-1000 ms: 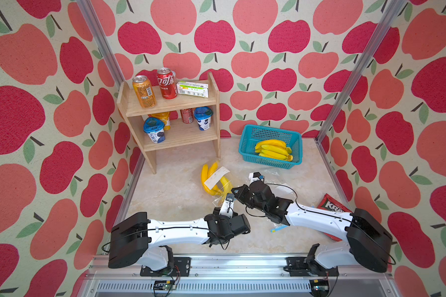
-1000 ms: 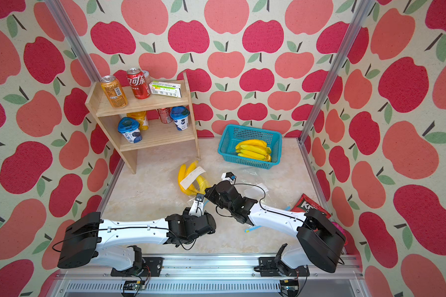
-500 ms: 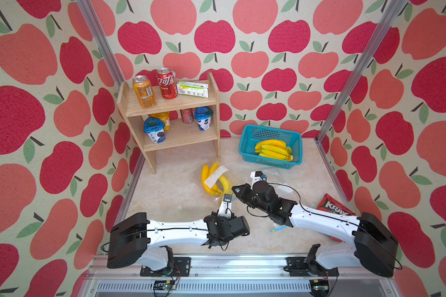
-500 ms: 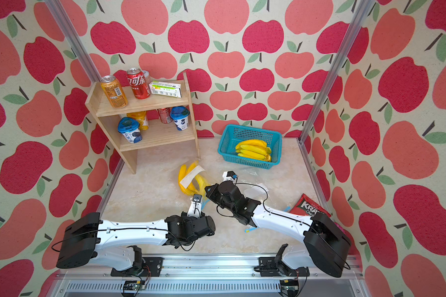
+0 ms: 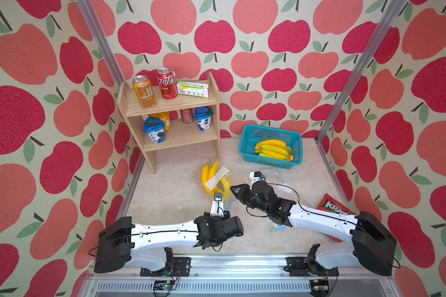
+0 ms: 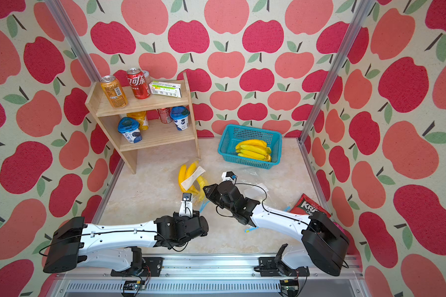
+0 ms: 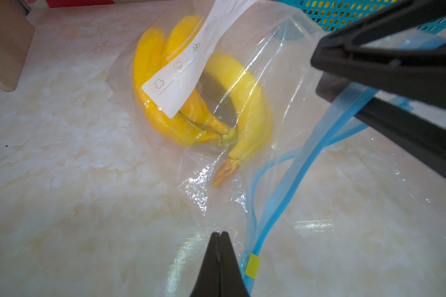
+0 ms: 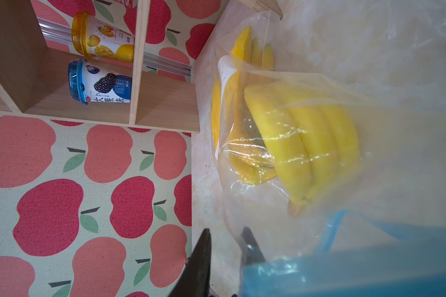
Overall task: Open the zip-top bag and take out the banana
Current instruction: Open the zipper of the food storage bag at the center of the board.
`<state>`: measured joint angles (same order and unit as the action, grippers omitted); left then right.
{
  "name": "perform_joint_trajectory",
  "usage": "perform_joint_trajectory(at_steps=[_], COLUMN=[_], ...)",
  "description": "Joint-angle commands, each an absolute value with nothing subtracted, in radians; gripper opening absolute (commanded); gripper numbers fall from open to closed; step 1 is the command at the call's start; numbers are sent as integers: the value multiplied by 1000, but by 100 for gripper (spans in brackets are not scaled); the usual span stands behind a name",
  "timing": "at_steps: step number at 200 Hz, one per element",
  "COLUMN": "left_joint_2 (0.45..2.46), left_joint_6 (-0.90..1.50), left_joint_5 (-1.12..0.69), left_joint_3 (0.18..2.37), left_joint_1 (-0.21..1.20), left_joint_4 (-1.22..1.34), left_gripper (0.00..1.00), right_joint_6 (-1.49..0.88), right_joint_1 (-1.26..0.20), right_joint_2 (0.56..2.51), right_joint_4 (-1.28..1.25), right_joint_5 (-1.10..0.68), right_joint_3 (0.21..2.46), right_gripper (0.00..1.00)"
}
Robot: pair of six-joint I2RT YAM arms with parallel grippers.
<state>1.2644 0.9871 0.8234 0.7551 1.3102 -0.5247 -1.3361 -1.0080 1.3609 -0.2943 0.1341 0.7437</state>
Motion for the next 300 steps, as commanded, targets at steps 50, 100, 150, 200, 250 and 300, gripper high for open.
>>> perform_joint_trajectory(at_steps=[50,100,150,200,250,300], left_joint_2=[1005,1002,971,1000,1112,1136], left_joint_6=[976,922,799,722,696,761], left_joint_5=[793,744,530,527,616,742], left_joint_3=[606,607,487,495,588,621], left_joint_1=[1308,1308,1311,1315,1314,1313], left_joint_4=[-483,-448,-133,-129,-223,-335], left_gripper=[69,70,67,69,73,76], right_joint_6=[-1289,-1162,-1133,-1141,-1172,-1158], right_joint_1=[-1010,-1002,-978,-957,-962,-976], right_joint_2=[1307,1257,1305,1372,1435,1434], right_joint_4=[-215,-148,-149,-173,-206,-149], right_joint_5=[122,74,56,-11,-35,-45], right_joint_3=[727,752,788,846,906,958], right_gripper=[60,68,46,18,2,2])
